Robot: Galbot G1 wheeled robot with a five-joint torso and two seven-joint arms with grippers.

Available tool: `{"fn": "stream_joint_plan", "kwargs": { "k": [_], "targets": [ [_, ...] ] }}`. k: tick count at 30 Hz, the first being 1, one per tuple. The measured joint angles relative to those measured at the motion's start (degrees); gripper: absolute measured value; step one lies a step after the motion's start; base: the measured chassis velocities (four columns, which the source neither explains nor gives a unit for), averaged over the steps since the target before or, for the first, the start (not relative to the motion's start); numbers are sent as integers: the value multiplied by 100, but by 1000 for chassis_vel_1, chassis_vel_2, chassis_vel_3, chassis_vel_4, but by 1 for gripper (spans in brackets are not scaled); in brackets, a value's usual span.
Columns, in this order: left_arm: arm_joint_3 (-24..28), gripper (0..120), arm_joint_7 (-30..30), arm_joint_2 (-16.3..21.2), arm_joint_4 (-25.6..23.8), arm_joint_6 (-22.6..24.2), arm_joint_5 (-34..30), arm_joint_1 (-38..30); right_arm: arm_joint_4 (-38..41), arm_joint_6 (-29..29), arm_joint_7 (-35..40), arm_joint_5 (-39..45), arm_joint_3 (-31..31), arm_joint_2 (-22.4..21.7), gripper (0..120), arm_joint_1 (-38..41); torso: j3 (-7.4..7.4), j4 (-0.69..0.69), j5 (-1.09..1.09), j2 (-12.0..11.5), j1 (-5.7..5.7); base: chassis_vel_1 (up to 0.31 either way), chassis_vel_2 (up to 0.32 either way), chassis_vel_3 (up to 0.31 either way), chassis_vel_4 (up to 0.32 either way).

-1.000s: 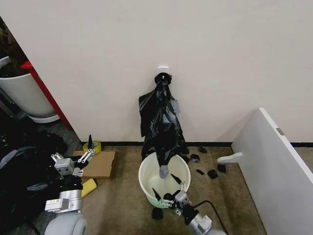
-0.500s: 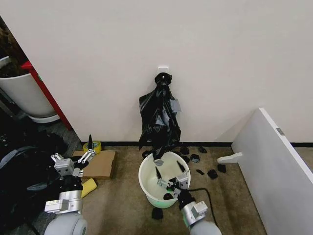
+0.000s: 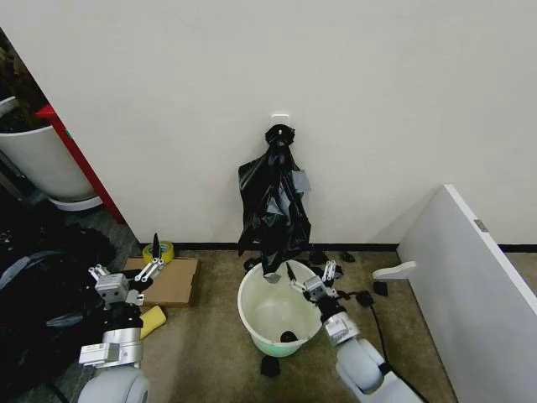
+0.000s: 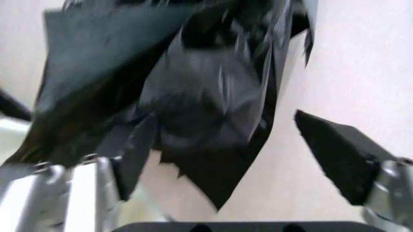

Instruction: Place the garbage bag over the trash bin.

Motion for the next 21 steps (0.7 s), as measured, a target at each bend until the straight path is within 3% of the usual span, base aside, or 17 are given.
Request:
{"fn": "stream_joint_plan", "kwargs": {
  "k": [13,21],
  "targets": [
    [-44,100,-6,-10,-40,-3,11,52,68,45,-42,-452,-79,123,32,51,0,0,1,0,0,0,0,0,0],
    [-31,100,-7,8,-49,-22,28,51,158,45,-193,-420,-16,121,25,4,-1,0,0,0,-1,0,0,0,0]
  ]
}}
